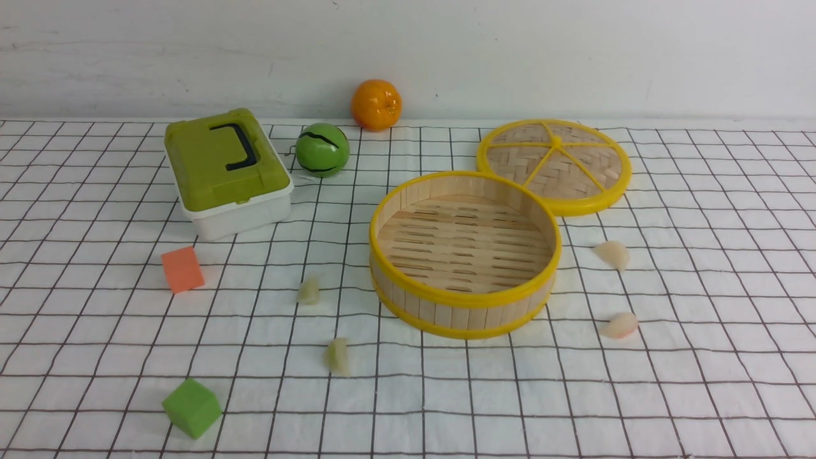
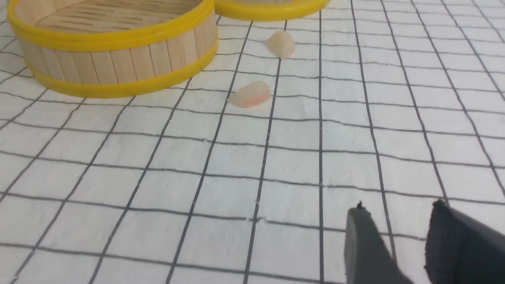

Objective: Put the dumplings into the steamer on the table with the white tablecloth.
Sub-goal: 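Reach for and grasp a dumpling on the table with the left gripper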

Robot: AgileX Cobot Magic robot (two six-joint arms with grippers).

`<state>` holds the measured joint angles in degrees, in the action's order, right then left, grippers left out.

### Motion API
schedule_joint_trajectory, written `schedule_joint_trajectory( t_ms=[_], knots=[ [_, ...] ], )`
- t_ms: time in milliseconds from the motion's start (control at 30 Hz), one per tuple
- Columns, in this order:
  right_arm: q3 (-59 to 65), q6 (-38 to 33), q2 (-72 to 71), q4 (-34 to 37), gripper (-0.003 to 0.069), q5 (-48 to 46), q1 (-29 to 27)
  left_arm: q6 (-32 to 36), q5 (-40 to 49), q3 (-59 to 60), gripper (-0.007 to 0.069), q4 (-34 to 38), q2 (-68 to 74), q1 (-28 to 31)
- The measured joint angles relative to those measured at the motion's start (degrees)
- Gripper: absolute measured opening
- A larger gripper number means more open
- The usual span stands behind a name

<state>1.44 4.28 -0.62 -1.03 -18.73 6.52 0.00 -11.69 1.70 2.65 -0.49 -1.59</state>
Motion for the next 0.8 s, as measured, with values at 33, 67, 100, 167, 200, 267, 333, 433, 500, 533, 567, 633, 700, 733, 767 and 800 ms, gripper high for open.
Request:
schedule_joint_trajectory(
  t_ms=[33,67,100,167,200,267,333,433,500,533,567,633,700,733,767,800],
  knots=[
    [0.17,0.0,0.0,-0.19,0.024,1.89,0.0,0.0,-1.65,0.0,0.0099,0.0,0.0,0.0],
    [0.17,0.0,0.0,-0.26,0.024,2.44,0.0,0.0,-1.65,0.0,0.0099,0.0,0.0,0.0],
    [0.23,0.0,0.0,-0.44,0.024,7.18,0.0,0.0,-3.68,0.0,0.0104,0.0,0.0,0.0],
    [0.23,0.0,0.0,-0.45,0.024,16.39,0.0,-1.66,-6.28,0.0,0.0106,0.05,0.0,0.0],
    [0.23,0.1,0.0,-0.45,0.024,18.01,0.0,-1.93,-6.52,0.0,0.0107,0.05,0.0,0.0],
    [0.23,1.7,0.0,-0.39,0.024,25.57,0.0,-6.84,-8.34,0.0,0.0108,0.2,0.0,0.0],
    [0.23,5.97,0.0,-0.18,0.024,34.09,0.0,-17.05,-10.43,0.0,0.011,0.47,0.0,0.0],
    [0.23,10.72,0.0,0.03,0.024,41.98,0.0,-30.72,-11.75,-0.54,0.0094,-0.51,0.0,0.0],
    [0.14,12.4,0.0,0.11,0.023,44.87,0.0,-35.56,-9.57,-2.77,0.0059,-2.96,0.0,0.0],
    [-0.52,13.12,0.0,0.19,0.0206,45.42,0.0,-37.76,-7.13,-5.58,0.002,-5.38,0.05,0.0],
    [-0.91,13.23,0.0,0.19,0.0195,45.26,0.0,-38.31,-6.28,-6.69,0.0006,-6.25,0.18,0.0],
    [-4.85,13.17,0.36,0.23,0.0118,43.33,0.0,-40.3,-1.49,-13.86,-0.0013,-10.86,2.88,0.0],
    [-11.28,11.95,2.85,0.23,0.0011,38.9,0.0,-40.87,3.14,-21.21,-0.0013,-14.83,8.38,0.0],
    [-13.54,11.04,4.63,0.23,-0.0006,36.91,0.0,-41.01,4.91,-24.2,-0.0013,-15.81,11.41,0.0],
    [-15.74,9.84,6.26,0.23,-0.0015,34.73,0.0,-41.0,6.05,-26.3,-0.0013,-16.61,13.91,0.0],
    [-18.87,7.8,8.89,0.23,-0.0017,30.89,0.0,-41.07,7.22,-28.89,-0.0013,-17.54,17.79,0.0]
  ],
)
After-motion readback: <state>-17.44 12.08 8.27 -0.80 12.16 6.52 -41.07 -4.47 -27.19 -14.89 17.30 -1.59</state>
